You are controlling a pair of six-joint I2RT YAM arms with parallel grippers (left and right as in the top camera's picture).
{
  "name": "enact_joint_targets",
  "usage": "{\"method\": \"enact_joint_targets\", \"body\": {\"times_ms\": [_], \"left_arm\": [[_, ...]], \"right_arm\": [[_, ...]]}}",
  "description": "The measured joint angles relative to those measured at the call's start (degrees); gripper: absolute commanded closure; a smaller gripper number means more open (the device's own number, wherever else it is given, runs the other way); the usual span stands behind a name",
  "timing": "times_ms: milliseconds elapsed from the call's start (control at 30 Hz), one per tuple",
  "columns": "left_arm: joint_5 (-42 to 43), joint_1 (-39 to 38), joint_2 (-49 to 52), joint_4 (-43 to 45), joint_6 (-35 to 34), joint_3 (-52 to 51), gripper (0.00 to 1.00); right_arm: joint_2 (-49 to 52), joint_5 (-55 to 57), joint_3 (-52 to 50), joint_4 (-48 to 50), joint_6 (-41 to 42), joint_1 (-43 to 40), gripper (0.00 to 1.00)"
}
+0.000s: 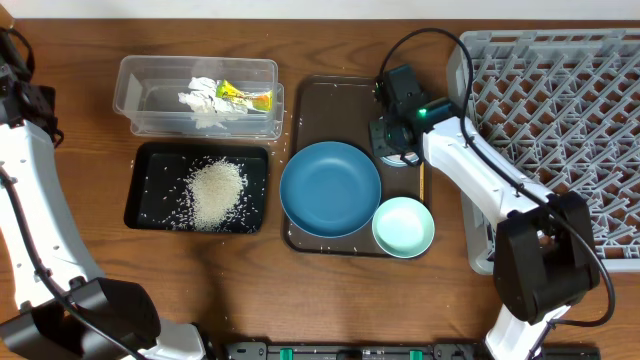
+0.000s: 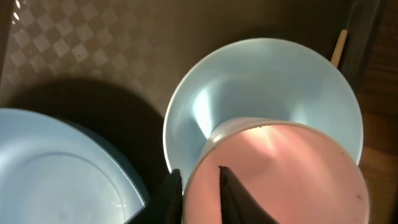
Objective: Sort waste into correct bins and load items into the dishwasher rack
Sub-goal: 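Grip the pink cup's rim with the right gripper and lift it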
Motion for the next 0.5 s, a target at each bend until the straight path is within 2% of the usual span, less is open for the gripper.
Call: {"method": "enact_joint_targets", "body": {"times_ms": [100, 500], "left_arm": [[0.00, 0.00, 0.00, 0.00, 0.00, -0.02, 0.08], [0.00, 0.00, 0.00, -0.02, 0.00, -0.02, 0.08]], "right_arm": [[0.00, -0.02, -0.26, 0.13, 1.11, 0.04, 0.99], [-0.94, -3.78, 1.88, -0.09, 2.25, -0.13, 0.99]]}}
